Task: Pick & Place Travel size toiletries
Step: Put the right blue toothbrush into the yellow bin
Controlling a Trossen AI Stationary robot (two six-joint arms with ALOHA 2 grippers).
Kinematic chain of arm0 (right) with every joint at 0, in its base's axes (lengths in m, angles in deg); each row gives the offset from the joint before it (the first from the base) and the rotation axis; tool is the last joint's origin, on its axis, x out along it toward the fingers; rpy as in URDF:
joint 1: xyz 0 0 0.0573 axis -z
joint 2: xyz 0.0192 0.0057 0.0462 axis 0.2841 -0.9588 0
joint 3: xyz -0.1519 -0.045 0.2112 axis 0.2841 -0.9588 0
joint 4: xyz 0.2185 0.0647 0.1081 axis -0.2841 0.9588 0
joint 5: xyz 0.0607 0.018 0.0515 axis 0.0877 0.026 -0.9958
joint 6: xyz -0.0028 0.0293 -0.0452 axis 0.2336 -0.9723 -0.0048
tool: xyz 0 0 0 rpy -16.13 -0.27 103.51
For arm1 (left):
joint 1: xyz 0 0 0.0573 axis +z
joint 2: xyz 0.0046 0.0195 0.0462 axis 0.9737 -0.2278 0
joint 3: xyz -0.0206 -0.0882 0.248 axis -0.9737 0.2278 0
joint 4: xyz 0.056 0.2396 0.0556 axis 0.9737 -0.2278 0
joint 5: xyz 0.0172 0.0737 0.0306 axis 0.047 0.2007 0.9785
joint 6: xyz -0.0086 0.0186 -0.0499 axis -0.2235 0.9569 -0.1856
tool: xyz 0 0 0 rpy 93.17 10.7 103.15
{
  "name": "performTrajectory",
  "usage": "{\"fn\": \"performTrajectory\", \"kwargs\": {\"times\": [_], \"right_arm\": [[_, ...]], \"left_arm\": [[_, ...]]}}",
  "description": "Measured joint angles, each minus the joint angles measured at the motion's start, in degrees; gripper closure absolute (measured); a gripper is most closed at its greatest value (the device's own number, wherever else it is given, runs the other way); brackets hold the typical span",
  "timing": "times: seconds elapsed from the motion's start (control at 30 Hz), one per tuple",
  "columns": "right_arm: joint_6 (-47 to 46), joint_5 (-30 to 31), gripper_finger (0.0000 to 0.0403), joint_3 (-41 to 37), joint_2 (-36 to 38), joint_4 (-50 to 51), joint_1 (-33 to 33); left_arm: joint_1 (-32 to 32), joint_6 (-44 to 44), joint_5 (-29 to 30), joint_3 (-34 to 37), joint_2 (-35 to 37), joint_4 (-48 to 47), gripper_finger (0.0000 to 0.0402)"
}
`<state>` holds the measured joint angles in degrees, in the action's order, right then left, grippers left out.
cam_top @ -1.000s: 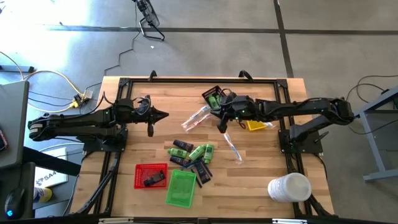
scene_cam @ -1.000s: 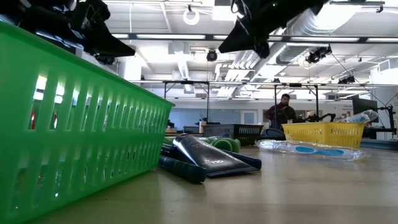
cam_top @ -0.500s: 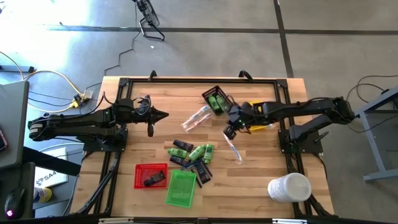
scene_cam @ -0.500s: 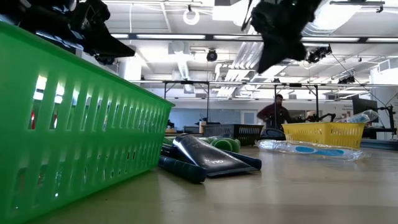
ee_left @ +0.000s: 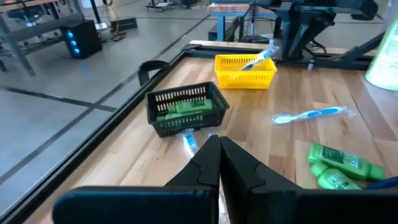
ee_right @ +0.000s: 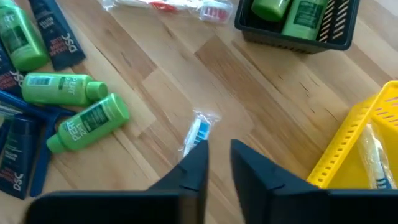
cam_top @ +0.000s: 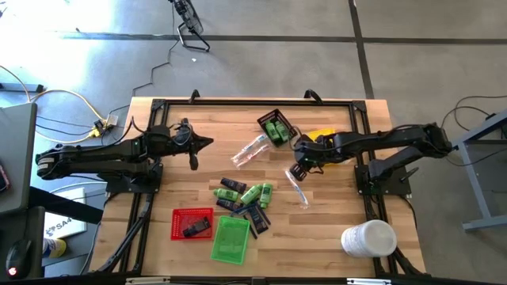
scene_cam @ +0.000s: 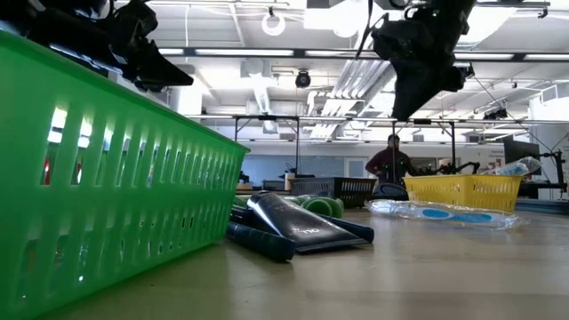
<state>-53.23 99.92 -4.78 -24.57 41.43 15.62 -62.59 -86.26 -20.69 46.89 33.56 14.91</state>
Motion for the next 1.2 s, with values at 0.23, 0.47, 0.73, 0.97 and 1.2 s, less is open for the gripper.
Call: {"fn": "performTrajectory", "kwargs": {"times": [0.23, 0.47, 0.73, 0.97, 1.2], "right_arm": [[-4.1, 0.6, 0.0202, -2.7, 0.0, -0.2, 0.0], [-7.4, -2.5, 0.015, -5.9, 0.0, -2.3, -1.4], [-7.0, -2.6, 0.0162, -10.1, 0.0, -9.6, -5.9], [-5.9, -2.4, 0.0173, -14.2, -1.5, -17.1, -7.4], [-5.5, -3.4, 0.0177, -14.6, -8.8, -19.4, -7.4]], "left_arm": [[0.0, 0.0, 0.0, 0.0, 0.0, -1.3, 0.04], [0.0, 0.0, 0.0, 0.0, 0.0, -1.2, 0.04], [0.0, 0.0, 0.0, 0.0, 0.0, -1.2, 0.04], [0.0, -0.5, 0.1, 0.0, 0.0, -1.2, 0.04], [0.0, -0.5, 0.1, 0.0, 0.0, -1.2, 0.04]]}}
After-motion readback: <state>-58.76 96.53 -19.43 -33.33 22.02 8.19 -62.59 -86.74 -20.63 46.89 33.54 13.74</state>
